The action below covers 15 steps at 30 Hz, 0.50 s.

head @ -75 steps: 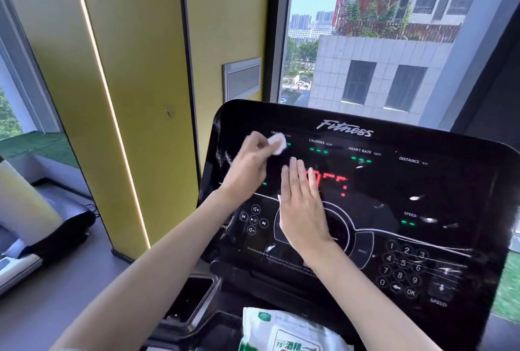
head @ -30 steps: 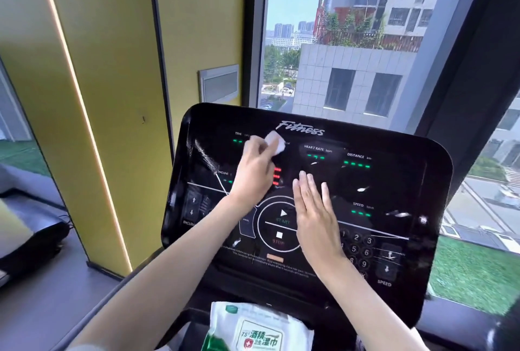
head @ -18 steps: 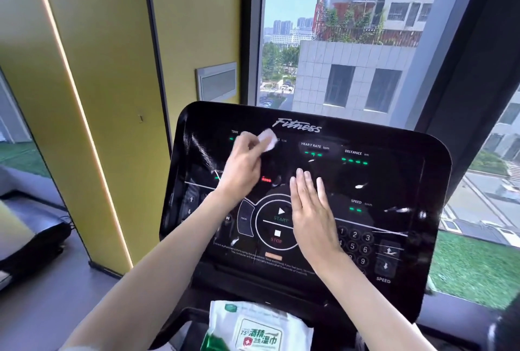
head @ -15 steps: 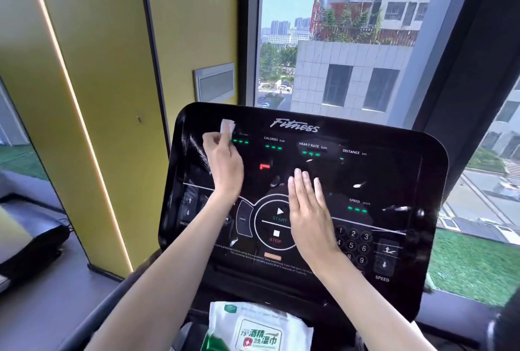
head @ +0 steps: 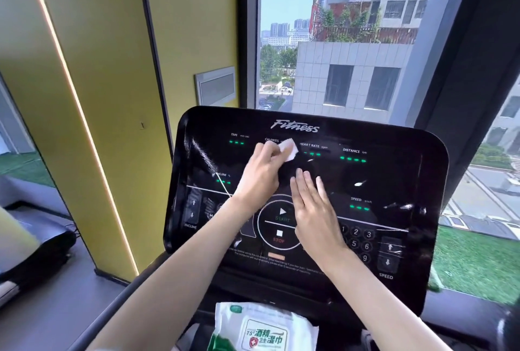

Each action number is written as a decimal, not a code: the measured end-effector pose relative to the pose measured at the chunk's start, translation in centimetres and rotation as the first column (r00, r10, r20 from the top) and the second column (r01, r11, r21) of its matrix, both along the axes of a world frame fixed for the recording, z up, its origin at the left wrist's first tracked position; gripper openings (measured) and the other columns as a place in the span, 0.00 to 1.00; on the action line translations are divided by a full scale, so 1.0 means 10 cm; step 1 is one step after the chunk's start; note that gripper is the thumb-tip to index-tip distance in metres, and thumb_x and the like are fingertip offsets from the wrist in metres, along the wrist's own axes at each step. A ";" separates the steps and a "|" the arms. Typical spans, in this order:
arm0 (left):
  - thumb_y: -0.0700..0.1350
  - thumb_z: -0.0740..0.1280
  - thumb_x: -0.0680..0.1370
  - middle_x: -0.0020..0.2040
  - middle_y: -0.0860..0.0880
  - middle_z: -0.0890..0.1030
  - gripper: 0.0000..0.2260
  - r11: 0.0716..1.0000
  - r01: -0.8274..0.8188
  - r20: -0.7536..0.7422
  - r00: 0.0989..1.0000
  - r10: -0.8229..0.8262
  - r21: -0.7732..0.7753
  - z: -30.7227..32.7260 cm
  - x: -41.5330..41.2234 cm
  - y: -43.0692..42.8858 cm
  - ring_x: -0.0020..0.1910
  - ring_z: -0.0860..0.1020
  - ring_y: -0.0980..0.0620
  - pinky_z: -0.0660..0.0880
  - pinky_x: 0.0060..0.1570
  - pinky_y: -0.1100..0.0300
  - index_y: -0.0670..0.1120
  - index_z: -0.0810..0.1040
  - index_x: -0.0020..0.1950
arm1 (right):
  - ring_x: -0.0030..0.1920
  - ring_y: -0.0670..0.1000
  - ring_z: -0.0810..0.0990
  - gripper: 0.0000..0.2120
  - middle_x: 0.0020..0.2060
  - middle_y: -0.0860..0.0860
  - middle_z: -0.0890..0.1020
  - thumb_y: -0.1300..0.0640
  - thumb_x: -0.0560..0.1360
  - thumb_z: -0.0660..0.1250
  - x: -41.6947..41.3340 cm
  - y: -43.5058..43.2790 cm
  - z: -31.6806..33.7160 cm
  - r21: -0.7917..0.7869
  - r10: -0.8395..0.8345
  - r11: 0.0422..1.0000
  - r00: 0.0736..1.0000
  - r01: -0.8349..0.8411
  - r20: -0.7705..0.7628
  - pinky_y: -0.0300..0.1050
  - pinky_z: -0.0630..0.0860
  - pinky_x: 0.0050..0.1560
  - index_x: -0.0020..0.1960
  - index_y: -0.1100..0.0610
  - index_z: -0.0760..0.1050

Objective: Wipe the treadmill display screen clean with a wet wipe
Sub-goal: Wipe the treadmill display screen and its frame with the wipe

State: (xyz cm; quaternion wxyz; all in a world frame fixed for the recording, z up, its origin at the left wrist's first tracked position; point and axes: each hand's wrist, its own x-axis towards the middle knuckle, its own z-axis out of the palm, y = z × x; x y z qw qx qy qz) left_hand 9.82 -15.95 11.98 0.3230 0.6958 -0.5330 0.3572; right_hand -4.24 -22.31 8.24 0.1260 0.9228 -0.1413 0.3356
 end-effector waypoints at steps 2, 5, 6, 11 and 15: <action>0.22 0.56 0.64 0.47 0.42 0.70 0.31 0.973 -0.161 -0.232 0.965 0.121 -0.162 0.02 0.12 0.04 0.44 0.68 0.45 0.71 0.45 0.57 0.44 0.74 0.63 | 0.70 0.63 0.65 0.30 0.69 0.66 0.66 0.72 0.66 0.48 -0.02 0.00 0.02 0.026 0.016 1.000 1.000 -0.016 -0.001 0.60 0.61 0.69 0.68 0.71 0.64; 0.21 0.58 0.65 0.50 0.40 0.70 0.30 0.888 -0.391 -0.489 0.840 0.236 -0.243 0.09 -0.02 -0.02 0.47 0.69 0.44 0.68 0.43 0.60 0.43 0.74 0.63 | 0.70 0.62 0.65 0.32 0.69 0.66 0.66 0.73 0.63 0.54 -0.02 -0.01 0.03 0.052 0.030 0.998 0.999 -0.028 -0.041 0.60 0.61 0.69 0.68 0.71 0.65; 0.21 0.58 0.64 0.50 0.41 0.71 0.30 0.915 -0.350 -0.431 0.871 0.238 -0.202 0.11 -0.12 -0.07 0.47 0.69 0.44 0.69 0.42 0.60 0.41 0.74 0.63 | 0.70 0.62 0.64 0.32 0.69 0.65 0.66 0.73 0.63 0.56 -0.03 -0.01 0.04 0.057 0.037 0.998 0.998 -0.034 -0.057 0.59 0.61 0.70 0.68 0.70 0.65; 0.22 0.59 0.66 0.50 0.40 0.72 0.28 0.997 -0.040 -0.135 0.990 0.031 -0.068 0.09 -0.09 -0.07 0.48 0.70 0.43 0.75 0.42 0.53 0.41 0.75 0.62 | 0.75 0.52 0.52 0.38 0.74 0.59 0.58 0.76 0.65 0.60 -0.22 -0.08 0.13 0.176 0.102 0.979 0.995 -0.098 -0.013 0.49 0.45 0.75 0.73 0.65 0.55; 0.22 0.57 0.68 0.51 0.39 0.70 0.29 0.895 -0.356 -0.528 0.832 0.171 -0.270 0.09 -0.03 -0.08 0.49 0.69 0.43 0.68 0.48 0.60 0.42 0.73 0.65 | 0.75 0.53 0.53 0.35 0.74 0.59 0.57 0.74 0.69 0.59 -0.46 -0.20 0.18 0.232 0.028 0.972 0.996 -0.046 0.080 0.51 0.48 0.74 0.74 0.65 0.54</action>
